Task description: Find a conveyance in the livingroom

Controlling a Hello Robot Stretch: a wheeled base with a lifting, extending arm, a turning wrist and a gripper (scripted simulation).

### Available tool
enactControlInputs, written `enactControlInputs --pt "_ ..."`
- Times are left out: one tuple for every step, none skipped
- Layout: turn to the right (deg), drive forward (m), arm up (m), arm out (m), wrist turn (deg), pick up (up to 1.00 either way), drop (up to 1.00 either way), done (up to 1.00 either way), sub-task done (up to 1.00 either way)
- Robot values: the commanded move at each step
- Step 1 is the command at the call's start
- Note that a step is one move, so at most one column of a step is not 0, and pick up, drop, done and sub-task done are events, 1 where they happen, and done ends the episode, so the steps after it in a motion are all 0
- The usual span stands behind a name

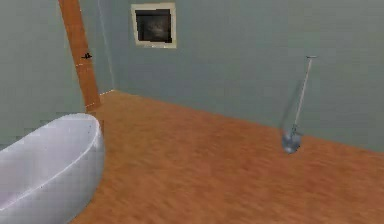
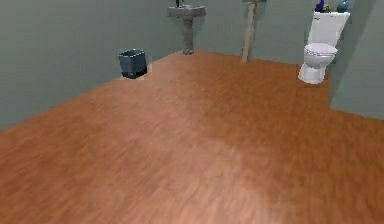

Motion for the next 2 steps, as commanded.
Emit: enactControlInputs --pt "0.0 1.00 0.00 0.00 0.0 0.00 0.00 0.00 0.00" --pt "-3.0 0.00 0.00 0.00 0.0 0.00 0.00 0.00 0.00"
